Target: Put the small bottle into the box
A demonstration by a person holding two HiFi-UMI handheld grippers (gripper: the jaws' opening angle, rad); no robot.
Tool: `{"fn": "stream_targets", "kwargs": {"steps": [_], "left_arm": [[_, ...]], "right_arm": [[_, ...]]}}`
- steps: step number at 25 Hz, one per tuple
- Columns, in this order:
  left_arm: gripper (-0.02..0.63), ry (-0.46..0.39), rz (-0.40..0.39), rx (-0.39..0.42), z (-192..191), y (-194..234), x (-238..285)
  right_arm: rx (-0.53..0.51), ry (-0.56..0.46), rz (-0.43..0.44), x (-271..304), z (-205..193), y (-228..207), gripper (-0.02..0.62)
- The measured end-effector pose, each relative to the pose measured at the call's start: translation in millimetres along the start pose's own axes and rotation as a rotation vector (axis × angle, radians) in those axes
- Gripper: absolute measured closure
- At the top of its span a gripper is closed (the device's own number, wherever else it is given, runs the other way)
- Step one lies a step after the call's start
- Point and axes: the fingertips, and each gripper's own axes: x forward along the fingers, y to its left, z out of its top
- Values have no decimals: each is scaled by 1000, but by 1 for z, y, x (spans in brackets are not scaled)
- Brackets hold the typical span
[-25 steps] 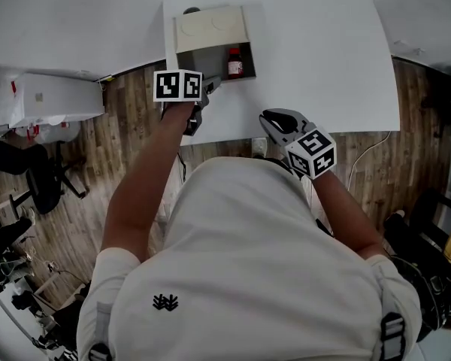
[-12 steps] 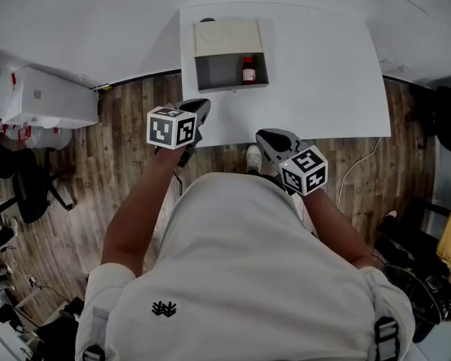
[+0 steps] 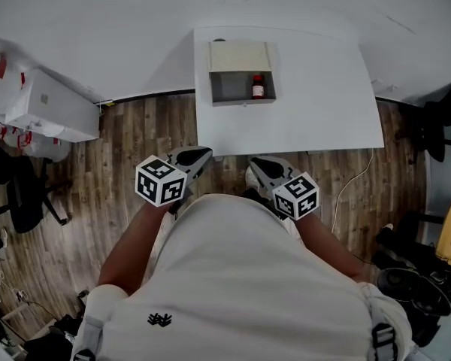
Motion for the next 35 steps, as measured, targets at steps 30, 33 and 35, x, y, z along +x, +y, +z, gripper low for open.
{"fn": "stream_targets", "kwargs": {"steps": [30, 33, 35], "left_arm": [[600, -32, -31, 21, -42, -21, -59], [600, -34, -26, 23, -44, -20, -61], [600, -34, -21, 21, -45, -18, -62]], "right_arm": [[-16, -8, -72, -13, -23, 59, 589], [-26, -6, -66, -11, -23, 63, 589], [-32, -1, -62, -10, -23, 64, 589]]}}
